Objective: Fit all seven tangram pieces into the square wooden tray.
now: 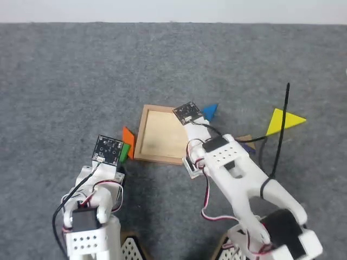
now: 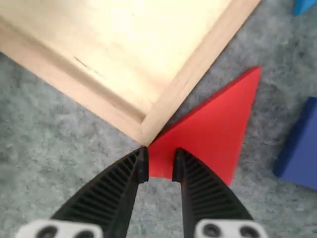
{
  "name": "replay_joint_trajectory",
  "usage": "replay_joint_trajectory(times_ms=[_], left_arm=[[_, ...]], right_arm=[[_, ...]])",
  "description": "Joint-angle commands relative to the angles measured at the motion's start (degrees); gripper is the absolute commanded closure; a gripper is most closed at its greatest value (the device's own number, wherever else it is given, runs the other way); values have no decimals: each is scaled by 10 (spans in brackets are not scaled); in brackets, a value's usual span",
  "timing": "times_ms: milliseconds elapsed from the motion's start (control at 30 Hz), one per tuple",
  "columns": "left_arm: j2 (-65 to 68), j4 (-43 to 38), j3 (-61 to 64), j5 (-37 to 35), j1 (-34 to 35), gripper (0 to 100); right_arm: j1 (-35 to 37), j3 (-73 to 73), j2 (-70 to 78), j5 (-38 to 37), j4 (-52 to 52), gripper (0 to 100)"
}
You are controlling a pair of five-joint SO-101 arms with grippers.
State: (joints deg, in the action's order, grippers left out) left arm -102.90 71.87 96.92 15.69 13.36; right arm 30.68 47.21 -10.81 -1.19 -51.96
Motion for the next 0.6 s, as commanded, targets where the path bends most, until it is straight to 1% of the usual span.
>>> replay_joint_trajectory(times_ms=[0, 300, 467, 567], left_arm=[[-1, 3, -4, 5, 4, 832], [-1, 3, -4, 5, 4, 832], [-1, 3, -4, 5, 4, 832], [-1, 3, -4, 5, 4, 832]], right_arm=[[-52, -20, 14, -13, -25, 880], [-202, -27, 15, -87, -27, 880], [-260, -41, 15, -98, -26, 880], [-275, -56, 12, -94, -30, 880]])
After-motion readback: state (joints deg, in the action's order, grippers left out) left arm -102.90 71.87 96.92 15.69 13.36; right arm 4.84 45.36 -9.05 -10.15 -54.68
